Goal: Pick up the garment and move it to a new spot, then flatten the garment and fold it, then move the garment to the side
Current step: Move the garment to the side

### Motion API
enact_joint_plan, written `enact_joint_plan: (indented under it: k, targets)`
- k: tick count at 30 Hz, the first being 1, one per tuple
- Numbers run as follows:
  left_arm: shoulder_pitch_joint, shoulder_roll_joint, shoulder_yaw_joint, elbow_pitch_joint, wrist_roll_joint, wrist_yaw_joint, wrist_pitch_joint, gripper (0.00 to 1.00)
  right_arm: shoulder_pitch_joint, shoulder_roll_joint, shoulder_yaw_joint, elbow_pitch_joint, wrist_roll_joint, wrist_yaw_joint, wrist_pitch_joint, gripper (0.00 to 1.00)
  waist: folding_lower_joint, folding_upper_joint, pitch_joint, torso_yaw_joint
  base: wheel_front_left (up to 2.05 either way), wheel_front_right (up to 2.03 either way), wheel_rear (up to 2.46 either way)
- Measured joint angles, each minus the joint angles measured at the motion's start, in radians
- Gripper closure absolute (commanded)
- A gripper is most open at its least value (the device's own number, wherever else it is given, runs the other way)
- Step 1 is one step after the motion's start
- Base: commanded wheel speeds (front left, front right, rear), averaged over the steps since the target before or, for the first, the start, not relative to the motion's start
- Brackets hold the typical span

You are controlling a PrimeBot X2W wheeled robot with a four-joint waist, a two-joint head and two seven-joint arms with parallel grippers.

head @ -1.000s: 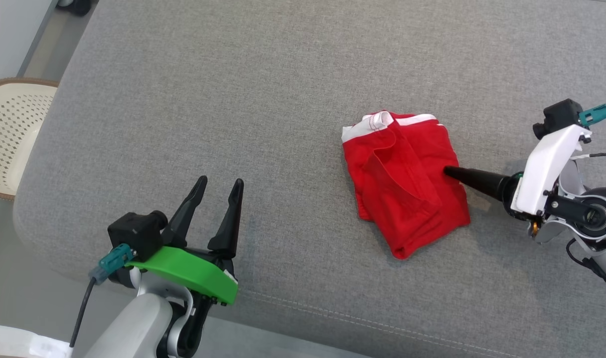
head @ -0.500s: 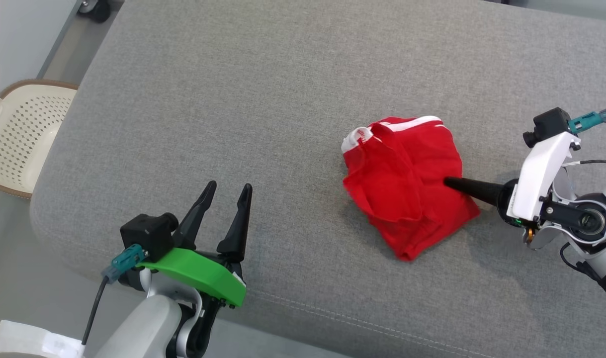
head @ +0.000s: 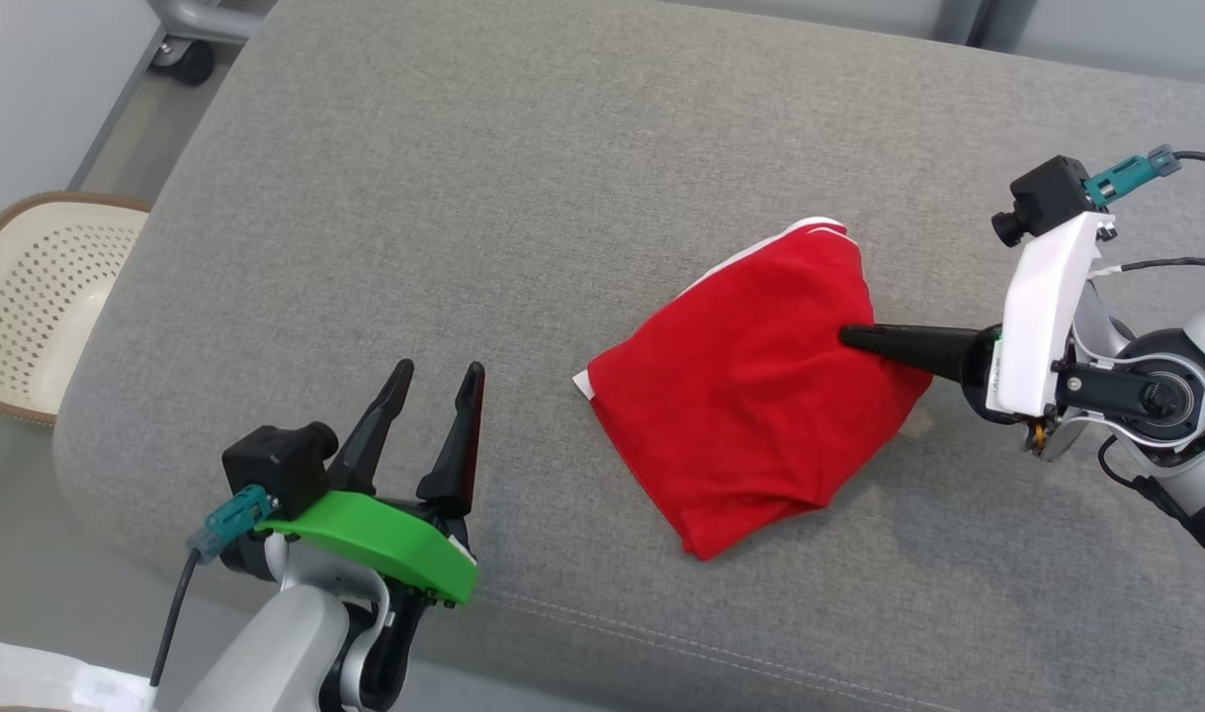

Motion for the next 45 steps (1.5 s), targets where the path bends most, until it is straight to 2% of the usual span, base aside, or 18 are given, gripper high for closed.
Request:
enact_joint_plan:
  k: [3, 10, 15, 27, 34, 45]
  targets:
    - [0.002, 0.000, 0.006, -0.007, 0.000, 0.000, 0.000, 0.00, 0.001, -0.008, -0.012, 0.004, 0.004, -0.007, 0.002, 1.00, 0.0000, 0.0000, -0.005, -0.020, 0.00, 0.00, 0.00]
    - [0.005, 0.016, 0.013, -0.027, 0.000, 0.000, 0.000, 0.00, 0.014, -0.063, -0.065, 0.045, 0.014, -0.049, -0.016, 1.00, 0.0000, 0.0000, 0.012, -0.057, 0.00, 0.00, 0.00]
    - [0.005, 0.033, 0.020, -0.045, 0.008, 0.000, 0.000, 0.00, 0.024, -0.123, -0.101, 0.065, 0.013, -0.075, -0.035, 1.00, 0.0000, 0.0000, 0.037, -0.091, 0.00, 0.00, 0.00]
    - [0.000, 0.056, 0.044, -0.083, 0.026, 0.000, 0.021, 0.00, -0.013, -0.234, -0.197, 0.067, 0.008, -0.102, -0.064, 1.00, 0.0000, 0.0000, 0.097, -0.188, 0.00, 0.00, 0.00]
    - [-0.027, 0.056, 0.042, -0.114, 0.050, 0.000, 0.043, 0.00, -0.040, -0.278, -0.248, 0.070, 0.008, -0.137, -0.091, 1.00, 0.0000, 0.0000, 0.147, -0.246, 0.00, 0.00, 0.00]
    - [-0.057, 0.054, 0.048, -0.138, 0.077, 0.000, 0.045, 0.00, -0.055, -0.333, -0.316, 0.102, 0.014, -0.155, -0.132, 1.00, 0.0000, 0.0000, 0.211, -0.282, 0.00, 0.00, 0.00]
